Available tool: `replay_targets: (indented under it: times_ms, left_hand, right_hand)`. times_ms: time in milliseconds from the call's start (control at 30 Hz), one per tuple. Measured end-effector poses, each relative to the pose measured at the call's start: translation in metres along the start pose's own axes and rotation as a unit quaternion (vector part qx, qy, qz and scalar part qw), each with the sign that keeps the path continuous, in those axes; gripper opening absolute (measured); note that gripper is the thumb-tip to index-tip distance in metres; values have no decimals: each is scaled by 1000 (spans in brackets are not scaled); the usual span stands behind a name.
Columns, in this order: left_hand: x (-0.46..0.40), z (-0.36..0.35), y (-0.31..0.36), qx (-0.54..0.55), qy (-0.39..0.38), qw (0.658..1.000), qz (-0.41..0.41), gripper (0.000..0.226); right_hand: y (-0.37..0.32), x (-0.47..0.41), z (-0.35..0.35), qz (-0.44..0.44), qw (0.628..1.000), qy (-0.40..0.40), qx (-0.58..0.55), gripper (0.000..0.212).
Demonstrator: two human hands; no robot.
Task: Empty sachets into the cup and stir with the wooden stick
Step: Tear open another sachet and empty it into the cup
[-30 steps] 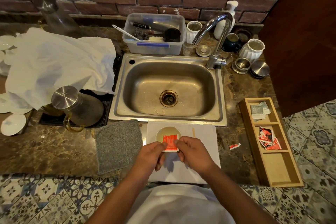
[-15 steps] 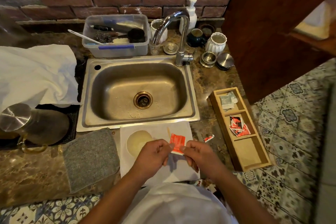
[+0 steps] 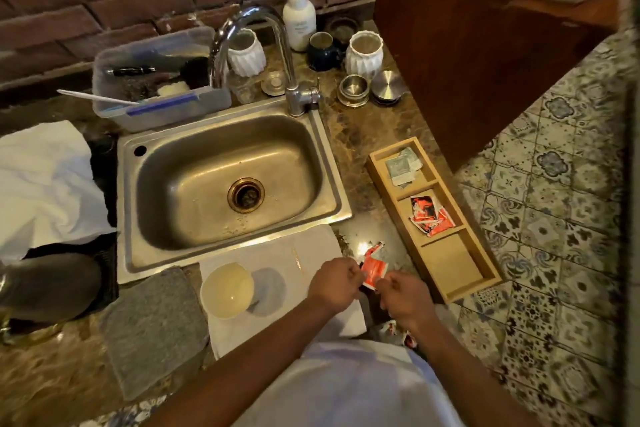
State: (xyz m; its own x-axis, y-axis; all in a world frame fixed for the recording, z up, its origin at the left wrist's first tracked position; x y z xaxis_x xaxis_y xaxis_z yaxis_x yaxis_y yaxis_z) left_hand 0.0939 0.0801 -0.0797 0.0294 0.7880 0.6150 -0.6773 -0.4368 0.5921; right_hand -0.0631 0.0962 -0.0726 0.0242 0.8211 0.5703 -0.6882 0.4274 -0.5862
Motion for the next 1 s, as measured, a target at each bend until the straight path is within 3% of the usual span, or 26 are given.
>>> replay_targets:
  times_ms: [267,833,1000]
  left_hand:
    - [-10,-15,-10,-161,26,987,17,33]
    - [-9,-18,-13,-253,43,966,-19,46]
    - [3,-4,1,-255,81,962,-56,55]
  right_hand:
    - [15,-9,-6,-48,997,-44,37,35]
    - [19,-10,-12,-23,985,-42,167,31]
    - [2,-2,-13,0,987,-4,163,47]
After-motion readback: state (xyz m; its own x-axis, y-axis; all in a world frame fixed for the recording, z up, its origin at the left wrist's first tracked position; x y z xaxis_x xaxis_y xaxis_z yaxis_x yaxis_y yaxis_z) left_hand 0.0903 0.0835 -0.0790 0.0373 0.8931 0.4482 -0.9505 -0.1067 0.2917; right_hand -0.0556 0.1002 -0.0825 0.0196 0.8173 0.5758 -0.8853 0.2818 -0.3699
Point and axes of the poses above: each hand's wrist, its own x-axis away from the middle knuckle, its own z-axis out of the back of the hand, y = z × x, the point moved 9 cm from there along -x, towards the middle knuckle, and after that the axes turned 3 degrees about z, right-handed, at the moved point
